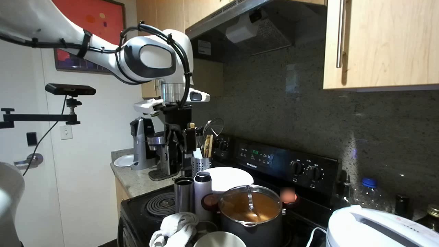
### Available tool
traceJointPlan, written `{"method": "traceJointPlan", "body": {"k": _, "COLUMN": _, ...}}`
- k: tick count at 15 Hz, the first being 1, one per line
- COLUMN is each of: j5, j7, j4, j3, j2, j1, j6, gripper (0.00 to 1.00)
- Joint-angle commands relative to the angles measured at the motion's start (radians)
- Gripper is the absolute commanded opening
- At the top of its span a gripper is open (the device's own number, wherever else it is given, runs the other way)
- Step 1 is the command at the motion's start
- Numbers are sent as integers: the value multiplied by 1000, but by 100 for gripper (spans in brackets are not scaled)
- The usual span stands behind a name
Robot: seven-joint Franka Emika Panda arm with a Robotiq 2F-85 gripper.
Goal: Release the lid holders of the pot
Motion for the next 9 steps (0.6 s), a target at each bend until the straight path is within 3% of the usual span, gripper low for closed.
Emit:
{"method": "traceJointPlan", "body": {"k": 1, "j5": 18, "j7": 16, "j4": 0, "j3": 4, "j2": 25, "j1": -6, "j6": 31, "gripper": 100}}
{"method": "traceJointPlan", "body": {"k": 9, "j5": 81, "j7": 3, "j4": -31, "j3": 7, "j2": 188, "j1": 15, "j6": 283, "gripper": 100}}
